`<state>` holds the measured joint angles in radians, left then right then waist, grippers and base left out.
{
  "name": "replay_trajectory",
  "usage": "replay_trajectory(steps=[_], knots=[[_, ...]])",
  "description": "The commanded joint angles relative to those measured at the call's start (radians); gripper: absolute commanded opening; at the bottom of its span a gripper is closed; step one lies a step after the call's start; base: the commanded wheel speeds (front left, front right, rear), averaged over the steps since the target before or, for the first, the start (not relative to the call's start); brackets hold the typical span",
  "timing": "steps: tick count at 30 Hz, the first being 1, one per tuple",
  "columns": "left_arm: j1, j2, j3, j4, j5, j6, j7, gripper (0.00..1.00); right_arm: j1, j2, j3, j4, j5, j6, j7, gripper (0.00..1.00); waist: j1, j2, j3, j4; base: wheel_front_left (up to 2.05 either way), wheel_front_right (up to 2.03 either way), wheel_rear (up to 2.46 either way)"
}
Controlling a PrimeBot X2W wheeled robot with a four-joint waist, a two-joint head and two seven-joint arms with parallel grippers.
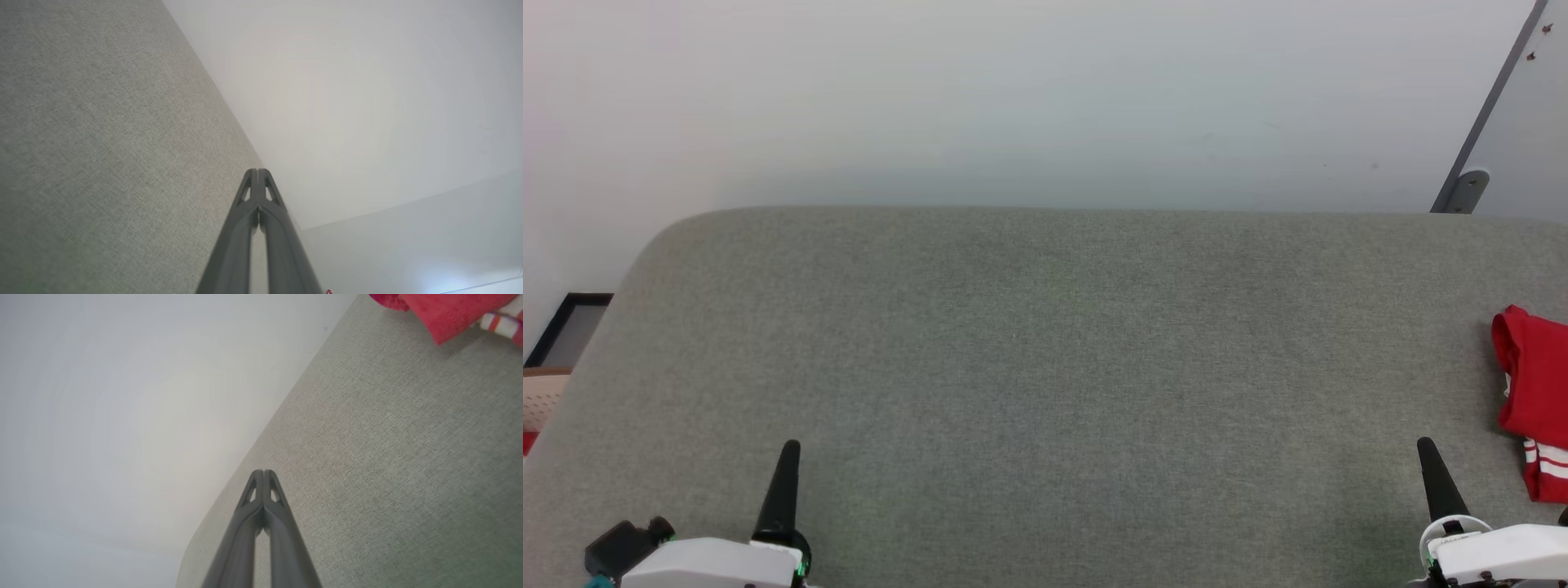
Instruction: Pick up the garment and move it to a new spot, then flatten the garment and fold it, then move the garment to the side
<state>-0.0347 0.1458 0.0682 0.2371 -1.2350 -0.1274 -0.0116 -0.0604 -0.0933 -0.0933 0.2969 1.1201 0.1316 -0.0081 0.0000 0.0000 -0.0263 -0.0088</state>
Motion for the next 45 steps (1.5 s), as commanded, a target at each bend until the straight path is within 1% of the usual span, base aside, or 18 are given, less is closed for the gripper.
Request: replay_trajectory(steps=[1,22,45], knots=[[-0.018,0.000,0.007,-0.007,-0.019,-0.003,0.005,0.00,-0.024,-0.001,-0.006,-0.014,0.028,-0.001,0.005,0.00,0.0000,0.0000,0.001,0.000,0.00,0.00,0.00],[-0.045,-0.041,0.025,0.000,-0.171,-0.004,0.057,0.00,-0.037,0.019,-0.013,-0.031,0.225,-0.001,0.055,0.00,0.0000,0.0000,0.011,0.003,0.00,0.00,0.00],[-0.067,-0.077,0.040,0.006,-0.305,-0.005,0.103,0.00,-0.048,0.035,-0.019,-0.046,0.396,-0.001,0.099,0.00,0.0000,0.0000,0.022,0.007,0.00,0.00,0.00]])
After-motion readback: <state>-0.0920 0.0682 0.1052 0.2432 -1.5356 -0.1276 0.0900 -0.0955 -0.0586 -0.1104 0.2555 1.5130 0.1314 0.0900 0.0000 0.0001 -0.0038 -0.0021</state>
